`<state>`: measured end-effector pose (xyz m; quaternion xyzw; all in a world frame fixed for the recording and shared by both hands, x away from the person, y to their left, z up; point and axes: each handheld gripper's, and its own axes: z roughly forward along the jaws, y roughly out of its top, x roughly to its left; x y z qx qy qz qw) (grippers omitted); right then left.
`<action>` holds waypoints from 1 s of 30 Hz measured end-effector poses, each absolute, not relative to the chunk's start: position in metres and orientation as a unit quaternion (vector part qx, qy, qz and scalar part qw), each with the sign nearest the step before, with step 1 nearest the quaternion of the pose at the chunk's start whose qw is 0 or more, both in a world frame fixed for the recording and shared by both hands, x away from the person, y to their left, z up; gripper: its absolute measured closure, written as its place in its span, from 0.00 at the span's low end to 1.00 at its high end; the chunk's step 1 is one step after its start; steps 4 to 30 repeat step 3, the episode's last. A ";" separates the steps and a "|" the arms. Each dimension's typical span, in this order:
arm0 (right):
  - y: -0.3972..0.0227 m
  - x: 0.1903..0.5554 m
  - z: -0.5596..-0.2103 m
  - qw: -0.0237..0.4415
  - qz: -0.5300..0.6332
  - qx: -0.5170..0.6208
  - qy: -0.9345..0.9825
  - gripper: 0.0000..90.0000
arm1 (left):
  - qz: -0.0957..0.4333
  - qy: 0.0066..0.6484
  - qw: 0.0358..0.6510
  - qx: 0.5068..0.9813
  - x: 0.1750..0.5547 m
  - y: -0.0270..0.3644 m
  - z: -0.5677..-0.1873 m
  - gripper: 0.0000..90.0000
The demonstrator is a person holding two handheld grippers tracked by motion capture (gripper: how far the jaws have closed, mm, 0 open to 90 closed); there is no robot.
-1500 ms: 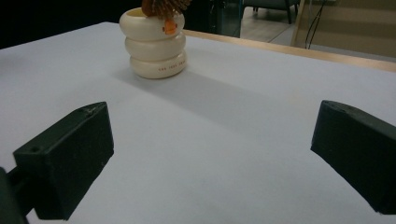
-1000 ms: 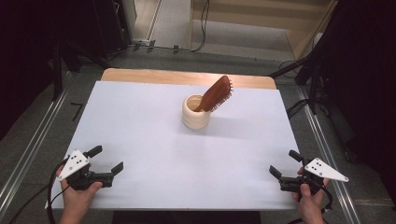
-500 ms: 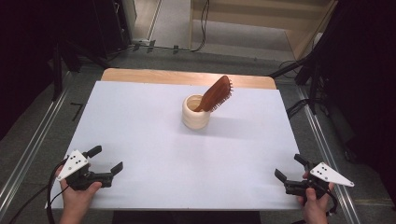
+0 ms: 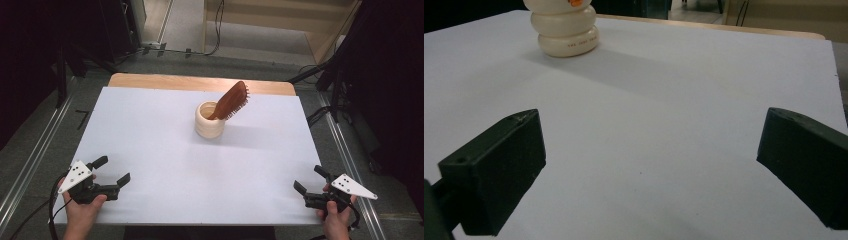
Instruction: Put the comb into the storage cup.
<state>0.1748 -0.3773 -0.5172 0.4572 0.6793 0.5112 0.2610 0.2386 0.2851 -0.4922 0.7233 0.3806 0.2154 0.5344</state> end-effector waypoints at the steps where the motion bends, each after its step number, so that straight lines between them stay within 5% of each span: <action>1: -0.378 0.175 -0.517 0.261 0.511 0.458 0.679 0.00 | 0.215 0.380 0.535 0.723 0.238 0.285 -0.492 0.00; 30: -0.378 0.175 -0.517 0.259 0.514 0.460 0.676 0.00 | 0.215 0.379 0.535 0.724 0.238 0.285 -0.492 0.00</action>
